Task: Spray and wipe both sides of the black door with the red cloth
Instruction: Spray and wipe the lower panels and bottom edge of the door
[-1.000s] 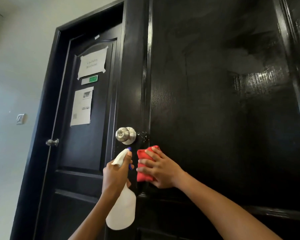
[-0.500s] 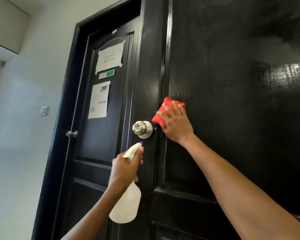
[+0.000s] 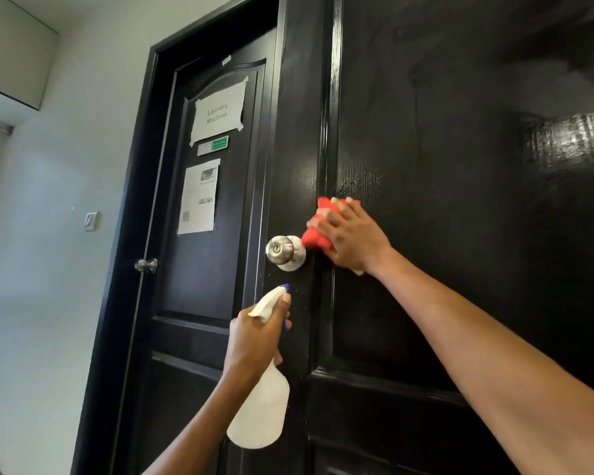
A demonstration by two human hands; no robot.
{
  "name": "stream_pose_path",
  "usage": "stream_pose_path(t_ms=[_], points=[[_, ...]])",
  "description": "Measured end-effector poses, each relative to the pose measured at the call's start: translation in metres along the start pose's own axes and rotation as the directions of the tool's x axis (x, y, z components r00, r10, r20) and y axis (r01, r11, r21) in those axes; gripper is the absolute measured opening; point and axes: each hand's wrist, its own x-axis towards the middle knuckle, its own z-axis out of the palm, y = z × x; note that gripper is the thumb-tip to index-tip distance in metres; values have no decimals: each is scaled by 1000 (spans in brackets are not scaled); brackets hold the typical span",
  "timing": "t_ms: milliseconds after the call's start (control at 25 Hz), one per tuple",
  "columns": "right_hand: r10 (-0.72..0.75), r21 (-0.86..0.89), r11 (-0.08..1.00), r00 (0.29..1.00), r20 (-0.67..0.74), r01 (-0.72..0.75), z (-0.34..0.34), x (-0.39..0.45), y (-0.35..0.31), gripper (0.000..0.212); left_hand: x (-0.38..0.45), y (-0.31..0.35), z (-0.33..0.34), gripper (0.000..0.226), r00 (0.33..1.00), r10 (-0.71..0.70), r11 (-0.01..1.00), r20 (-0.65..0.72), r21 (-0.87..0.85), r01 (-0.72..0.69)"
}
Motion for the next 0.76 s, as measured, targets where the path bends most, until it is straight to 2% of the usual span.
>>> stream_pose_path(t_ms=[120,240,320,400,480,560,640,680,760], points=[[124,73,990,990,-65,-119,3,19,-7,53,1,-6,1,36,1000,-22,1000,0,-10,22],[86,129,989,985,-149,-67,17,-11,-30,48,-5,-15,0,33,999,-41,999,2,-1,41],[70,158,986,989,-128,-50,23,-39,-50,50,-10,-19,-3,32,999,-53,999,-3,3,53],[12,180,984,997,-73,1,34,-73,-76,57,-14,-24,-6,31,997,-79,997,1,1,79],[-127,195,973,992,-3,125,50,-117,-109,62,-22,-32,-10,34,992,-123,992,3,3,123],[-293,175,943,955,36,283,66,-159,-137,62,-32,-44,-12,33,988,-151,988,9,16,151],[-409,149,906,909,72,396,70,-175,-137,60,-47,-54,-12,31,986,-168,985,22,47,167],[-417,121,905,907,61,408,68,-172,-127,58,-53,-57,-11,30,984,-176,984,31,45,174],[-277,52,959,960,-34,278,57,-157,-95,57,-61,-62,-9,25,979,-197,980,50,27,196]])
